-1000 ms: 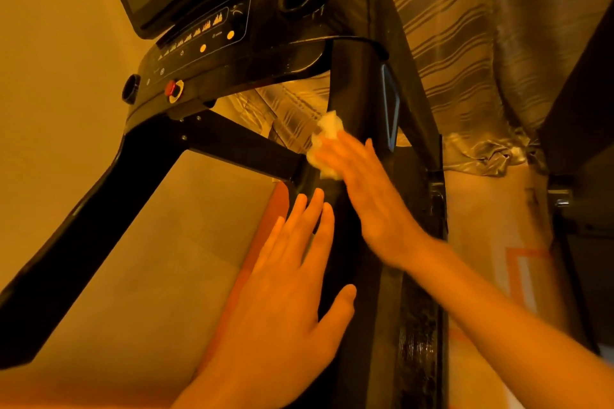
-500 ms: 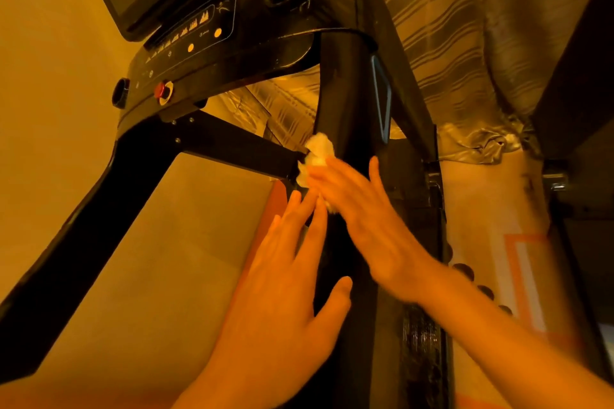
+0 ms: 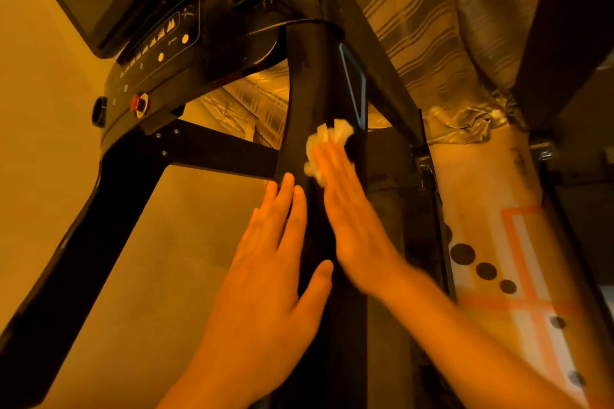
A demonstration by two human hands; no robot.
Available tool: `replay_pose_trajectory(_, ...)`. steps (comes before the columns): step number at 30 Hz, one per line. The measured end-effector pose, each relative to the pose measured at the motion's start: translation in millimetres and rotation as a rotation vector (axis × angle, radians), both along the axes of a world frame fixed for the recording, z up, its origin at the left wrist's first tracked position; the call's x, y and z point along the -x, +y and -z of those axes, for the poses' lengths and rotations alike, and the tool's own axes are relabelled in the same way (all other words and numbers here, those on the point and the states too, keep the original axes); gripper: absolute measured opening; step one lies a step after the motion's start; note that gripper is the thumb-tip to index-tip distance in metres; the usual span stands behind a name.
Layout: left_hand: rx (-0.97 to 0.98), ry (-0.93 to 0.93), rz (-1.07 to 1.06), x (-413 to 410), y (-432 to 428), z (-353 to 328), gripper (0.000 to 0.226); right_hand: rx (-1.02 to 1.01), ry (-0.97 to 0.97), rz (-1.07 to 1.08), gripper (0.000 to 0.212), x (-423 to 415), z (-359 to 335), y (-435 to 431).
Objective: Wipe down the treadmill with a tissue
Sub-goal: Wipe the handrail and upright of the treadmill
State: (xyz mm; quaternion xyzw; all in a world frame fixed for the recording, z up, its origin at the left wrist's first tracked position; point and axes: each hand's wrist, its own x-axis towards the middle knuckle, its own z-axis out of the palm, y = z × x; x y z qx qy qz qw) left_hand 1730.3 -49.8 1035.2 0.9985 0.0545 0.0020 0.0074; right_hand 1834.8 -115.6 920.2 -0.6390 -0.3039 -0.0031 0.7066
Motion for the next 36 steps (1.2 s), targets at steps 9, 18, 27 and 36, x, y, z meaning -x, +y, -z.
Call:
replay_pose_trajectory(9,-0.015,0.002,-0.003,-1.4,-2.4,-2.5,0.075,0.09,0.09,0.037,0.048,-73.9,-8.1,8.8)
replay_pose_trajectory(18,0.032,0.008,0.009,-2.4,-0.5,-2.0,0.072,0.014,0.018,0.016,0.057,61.9,50.5,1.3)
replay_pose_trajectory(27,0.028,-0.007,-0.003,-2.5,-1.4,-1.4,0.074,0.109,0.168,0.084,0.062,-96.7,-8.1,18.1)
replay_pose_trajectory(36,0.022,0.001,0.019,-2.0,2.0,1.5,0.073,-0.094,0.161,-0.023,0.054,68.0,21.7,-5.7)
